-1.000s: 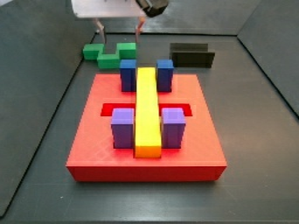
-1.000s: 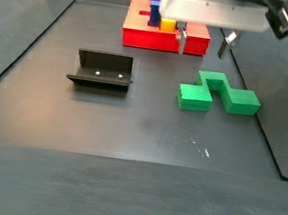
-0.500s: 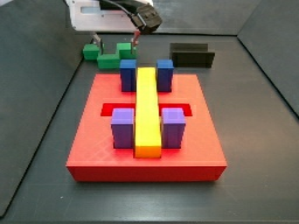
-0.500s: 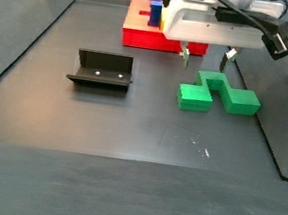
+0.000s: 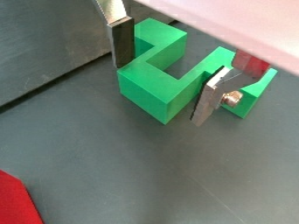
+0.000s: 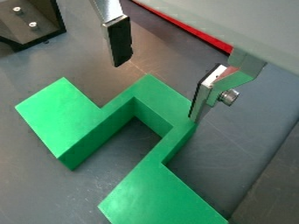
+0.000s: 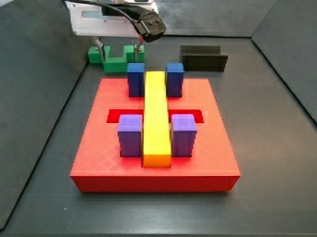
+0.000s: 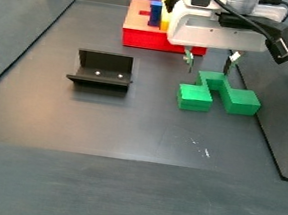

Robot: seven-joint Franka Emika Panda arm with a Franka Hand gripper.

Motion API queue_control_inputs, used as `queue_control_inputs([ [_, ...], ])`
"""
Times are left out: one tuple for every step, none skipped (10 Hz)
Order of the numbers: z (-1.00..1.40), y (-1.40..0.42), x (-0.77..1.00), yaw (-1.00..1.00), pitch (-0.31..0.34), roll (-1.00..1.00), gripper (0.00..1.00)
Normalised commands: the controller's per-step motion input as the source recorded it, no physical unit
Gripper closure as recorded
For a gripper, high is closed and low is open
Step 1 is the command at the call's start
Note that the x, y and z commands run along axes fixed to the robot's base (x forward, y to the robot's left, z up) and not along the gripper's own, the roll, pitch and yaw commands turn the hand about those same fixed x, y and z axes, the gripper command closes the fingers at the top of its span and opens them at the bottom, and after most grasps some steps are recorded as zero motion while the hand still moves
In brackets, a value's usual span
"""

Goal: Pick up the green object. Move up. Place the green object on the fixture. Regrasp the green object. Move to above the board. Insert the green object.
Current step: Pick up the green object.

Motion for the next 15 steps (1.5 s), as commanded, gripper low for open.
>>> queue_control_inputs([
  [-0.07, 0.01, -0.07, 0.00, 0.000, 0.02, 0.00],
  [-0.07, 0.01, -0.08, 0.00, 0.000, 0.03, 0.00],
  [-0.07, 0.01, -0.08, 0.00, 0.000, 0.02, 0.00],
  [-0.08, 0.01, -0.08, 0.00, 0.000, 0.03, 0.00],
  [-0.12, 0.06, -0.07, 0.00, 0.000, 0.05, 0.00],
  [-0.12, 0.07, -0.08, 0.00, 0.000, 0.04, 0.00],
  [-0.11, 0.06, -0.06, 0.00, 0.000, 0.03, 0.00],
  [-0.12, 0.06, -0.06, 0.00, 0.000, 0.04, 0.00],
  [-0.12, 0.03, 0.00, 0.00, 0.000, 0.06, 0.00],
  [-0.13, 0.00, 0.00, 0.00, 0.000, 0.06, 0.00],
  [-0.16, 0.00, 0.00, 0.00, 0.000, 0.08, 0.00],
  [-0.19, 0.00, 0.00, 0.00, 0.000, 0.10, 0.00],
  [-0.22, 0.01, 0.00, 0.00, 0.000, 0.12, 0.00],
  [-0.21, 0.00, 0.00, 0.00, 0.000, 0.12, 0.00],
  [-0.19, 0.00, 0.00, 0.00, 0.000, 0.11, 0.00],
])
